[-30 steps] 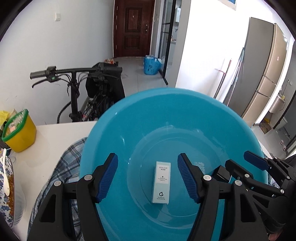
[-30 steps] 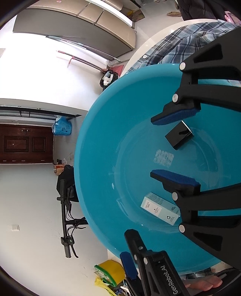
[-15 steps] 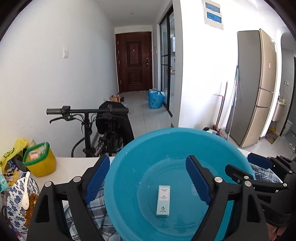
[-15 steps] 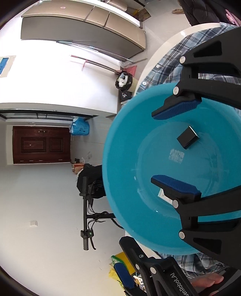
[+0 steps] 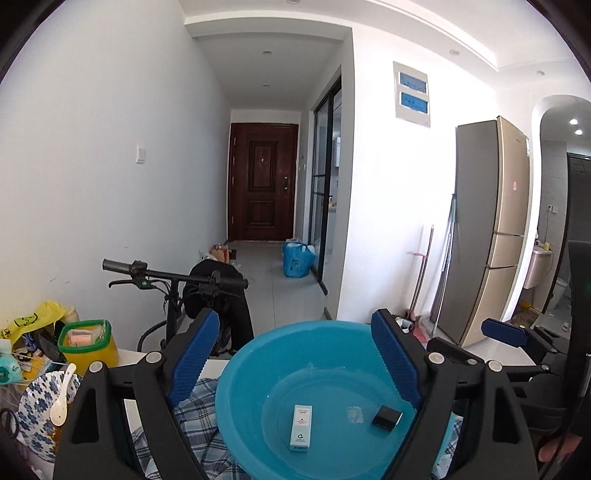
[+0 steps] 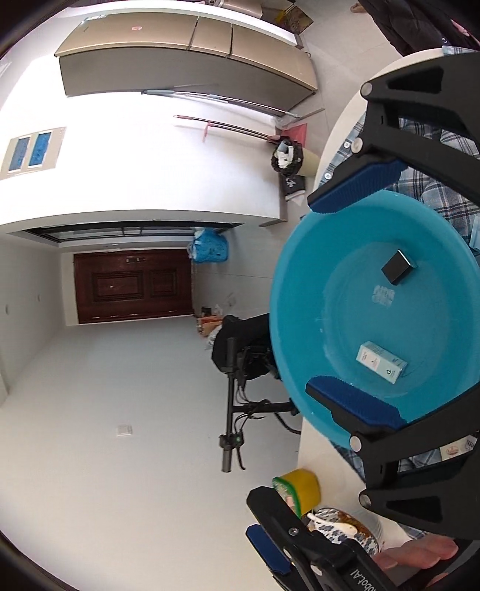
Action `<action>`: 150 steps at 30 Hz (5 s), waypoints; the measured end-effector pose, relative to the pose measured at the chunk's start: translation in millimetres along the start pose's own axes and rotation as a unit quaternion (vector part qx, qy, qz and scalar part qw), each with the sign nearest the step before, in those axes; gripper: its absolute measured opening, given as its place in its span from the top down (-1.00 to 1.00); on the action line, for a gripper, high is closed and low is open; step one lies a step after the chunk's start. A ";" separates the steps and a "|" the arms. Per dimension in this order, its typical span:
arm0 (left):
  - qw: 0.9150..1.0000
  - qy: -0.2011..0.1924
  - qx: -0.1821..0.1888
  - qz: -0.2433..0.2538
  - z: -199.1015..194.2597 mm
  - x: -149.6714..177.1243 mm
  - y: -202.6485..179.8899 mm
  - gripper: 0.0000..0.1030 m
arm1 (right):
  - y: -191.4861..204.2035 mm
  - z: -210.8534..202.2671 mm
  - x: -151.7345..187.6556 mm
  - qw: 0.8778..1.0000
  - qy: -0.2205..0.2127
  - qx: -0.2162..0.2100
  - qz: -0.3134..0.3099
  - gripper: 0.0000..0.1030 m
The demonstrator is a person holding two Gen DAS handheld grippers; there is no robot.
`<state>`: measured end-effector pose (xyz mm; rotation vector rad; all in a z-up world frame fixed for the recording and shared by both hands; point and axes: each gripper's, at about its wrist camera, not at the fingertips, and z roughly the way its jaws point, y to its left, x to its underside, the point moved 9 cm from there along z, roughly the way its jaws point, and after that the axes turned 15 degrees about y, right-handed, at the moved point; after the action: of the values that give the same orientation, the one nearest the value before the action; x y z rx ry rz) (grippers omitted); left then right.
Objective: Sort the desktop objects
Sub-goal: 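Raise both open tools away from the teal basin, then move both tools down toward the cluttered items beside the teal basin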
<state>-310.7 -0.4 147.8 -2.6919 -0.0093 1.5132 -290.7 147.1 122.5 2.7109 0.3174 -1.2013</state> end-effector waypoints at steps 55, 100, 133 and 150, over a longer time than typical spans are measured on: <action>0.973 -0.231 -0.013 0.017 -279.9 5.1 -8.0 -1.00 | 29.7 -257.4 26.2 0.962 -0.273 -0.002 -0.032 -0.99; 0.999 0.023 0.028 0.021 -169.7 176.1 -4.0 -1.00 | 10.4 -177.4 158.2 0.995 -0.099 -0.010 0.019 -0.99; 0.982 0.183 0.051 -0.003 -81.9 267.5 3.7 -1.00 | -5.6 -84.8 238.3 0.996 0.068 -0.026 0.046 -0.99; 0.973 0.227 0.030 -0.005 -46.6 286.5 1.1 -1.00 | -3.7 -56.3 254.3 0.993 0.105 -0.025 0.056 -0.99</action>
<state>-121.9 5.5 -72.7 -2.9097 0.0426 0.8470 -85.1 196.2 -29.7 2.7735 0.2156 -0.8698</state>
